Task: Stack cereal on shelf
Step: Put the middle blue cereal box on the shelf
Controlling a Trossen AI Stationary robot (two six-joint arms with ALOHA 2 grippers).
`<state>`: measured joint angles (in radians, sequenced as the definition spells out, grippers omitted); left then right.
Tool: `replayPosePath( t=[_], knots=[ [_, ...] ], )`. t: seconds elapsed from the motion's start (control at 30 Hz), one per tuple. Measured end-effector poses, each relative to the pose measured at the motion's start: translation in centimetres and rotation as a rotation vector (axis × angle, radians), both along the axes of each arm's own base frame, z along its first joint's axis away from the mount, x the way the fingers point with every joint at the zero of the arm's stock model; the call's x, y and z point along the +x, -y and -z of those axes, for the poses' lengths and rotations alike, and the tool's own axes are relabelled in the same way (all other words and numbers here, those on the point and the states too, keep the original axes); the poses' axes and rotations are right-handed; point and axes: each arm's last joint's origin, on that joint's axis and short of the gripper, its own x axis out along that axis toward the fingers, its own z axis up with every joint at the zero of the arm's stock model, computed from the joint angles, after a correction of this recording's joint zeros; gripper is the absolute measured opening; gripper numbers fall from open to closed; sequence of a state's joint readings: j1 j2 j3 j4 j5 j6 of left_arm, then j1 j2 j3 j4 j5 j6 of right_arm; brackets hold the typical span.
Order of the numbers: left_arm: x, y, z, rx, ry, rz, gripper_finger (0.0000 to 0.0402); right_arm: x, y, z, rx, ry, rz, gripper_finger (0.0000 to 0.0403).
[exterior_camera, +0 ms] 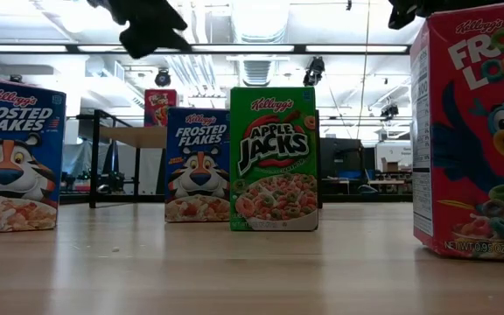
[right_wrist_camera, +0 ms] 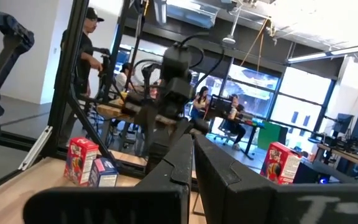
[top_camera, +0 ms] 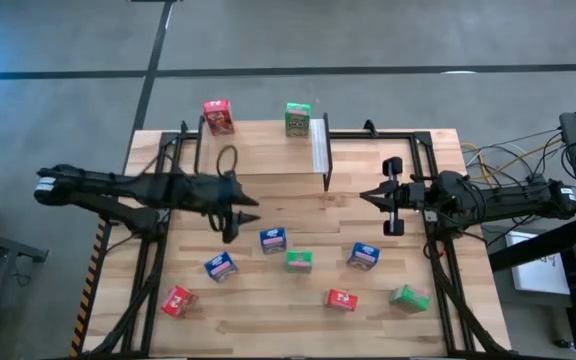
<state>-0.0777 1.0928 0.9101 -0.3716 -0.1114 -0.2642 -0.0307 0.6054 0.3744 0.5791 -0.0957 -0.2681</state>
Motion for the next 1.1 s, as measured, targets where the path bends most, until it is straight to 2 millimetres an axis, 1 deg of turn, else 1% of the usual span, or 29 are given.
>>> replayPosePath(
  t=[0.3,0.43,0.53,0.67,0.9,1.0,1.1],
  knots=[
    [3.0,3.6,4.1,0.006,-0.143,0.092,0.0168,0.0,0.0,0.0,-0.015,-0.001,-0.005,0.0009],
    [3.8,4.5,5.4,0.003,-0.189,0.106,0.0168,0.0,0.0,0.0,-0.014,-0.001,-0.005,0.0009],
    [4.4,4.7,5.5,0.005,-0.200,0.093,0.0171,0.0,0.0,0.0,-0.016,-0.001,-0.005,0.0009],
    [5.0,4.7,5.0,0.043,-0.203,0.080,0.0184,0.0,0.0,0.0,-0.015,0.000,-0.005,0.0009],
    [5.0,4.5,4.8,0.112,-0.216,0.020,0.0231,0.0,0.0,0.1,-0.017,-0.002,-0.004,0.0009],
    [5.2,4.5,5.2,0.130,-0.227,0.015,0.0248,0.0,0.0,0.1,-0.021,-0.002,-0.003,0.0009],
    [5.7,4.6,6.2,0.145,-0.263,0.023,0.0254,0.0,0.0,0.1,-0.021,-0.002,-0.003,0.0009]
  ],
)
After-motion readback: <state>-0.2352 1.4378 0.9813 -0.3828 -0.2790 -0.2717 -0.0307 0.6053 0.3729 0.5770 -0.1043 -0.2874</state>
